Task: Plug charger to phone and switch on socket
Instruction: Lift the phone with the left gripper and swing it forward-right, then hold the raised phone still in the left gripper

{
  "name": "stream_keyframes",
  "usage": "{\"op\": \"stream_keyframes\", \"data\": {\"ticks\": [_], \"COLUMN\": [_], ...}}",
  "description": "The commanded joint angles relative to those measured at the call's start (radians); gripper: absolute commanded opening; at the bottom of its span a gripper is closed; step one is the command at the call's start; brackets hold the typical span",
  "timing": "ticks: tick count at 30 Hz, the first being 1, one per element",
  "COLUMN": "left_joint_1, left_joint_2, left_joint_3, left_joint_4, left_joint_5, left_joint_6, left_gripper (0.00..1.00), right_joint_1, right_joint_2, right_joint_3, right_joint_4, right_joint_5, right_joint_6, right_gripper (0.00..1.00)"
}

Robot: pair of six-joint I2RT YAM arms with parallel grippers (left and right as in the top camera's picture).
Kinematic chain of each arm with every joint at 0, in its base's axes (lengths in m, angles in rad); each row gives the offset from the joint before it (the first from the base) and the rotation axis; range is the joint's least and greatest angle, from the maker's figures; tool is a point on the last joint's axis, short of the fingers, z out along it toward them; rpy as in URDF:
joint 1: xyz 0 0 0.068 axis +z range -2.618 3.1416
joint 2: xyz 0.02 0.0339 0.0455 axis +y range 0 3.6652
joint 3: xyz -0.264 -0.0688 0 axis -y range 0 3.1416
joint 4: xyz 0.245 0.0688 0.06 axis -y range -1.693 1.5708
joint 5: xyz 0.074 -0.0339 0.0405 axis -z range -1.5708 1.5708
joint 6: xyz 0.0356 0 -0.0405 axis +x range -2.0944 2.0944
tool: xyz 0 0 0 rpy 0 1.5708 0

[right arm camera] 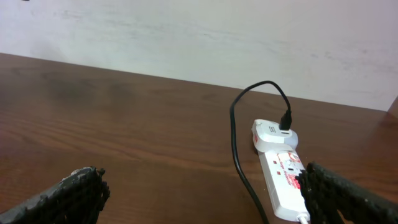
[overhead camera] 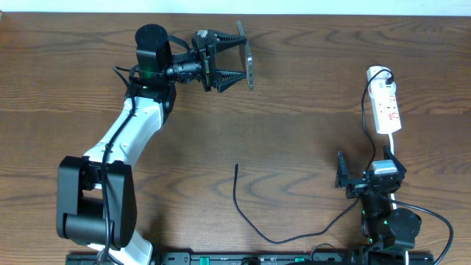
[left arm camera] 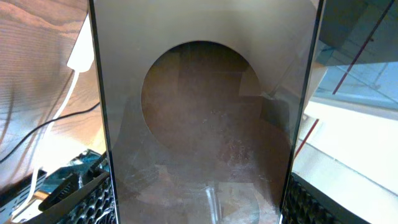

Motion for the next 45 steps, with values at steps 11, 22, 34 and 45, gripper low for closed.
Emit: {"op": "stream_keyframes", "data": {"ticks": [11,22,34,45], "left_joint_1": [0.005,0.004,0.004,0.004], "left_joint_2": [-0.006,-0.006,-0.006,-0.006], "left_joint_3": [0.022,0.022,0.022,0.022], "left_joint_4": [0.013,0.013,0.013,0.013], "left_joint_5": [0.0,0.003,0.003,0.003], "left_joint_6": [-0.213,-0.213,-0.213,-0.213], "left_gripper": [0.07,0.08,0.07,0.07], "right_joint_1": [0.004,0.004,0.004,0.004], "right_joint_2": [-0.005,-0.005,-0.005,-0.005], "right_joint_3": [-0.001,-0.001,-0.001,-0.001], "right_joint_4": [-0.005,-0.005,-0.005,-0.005], "right_joint_5": [0.003,0.003,0.003,0.003], "right_joint_6": [-0.011,-0.011,-0.011,-0.011], "right_gripper": [0.99,0.99,0.99,0.99]}}
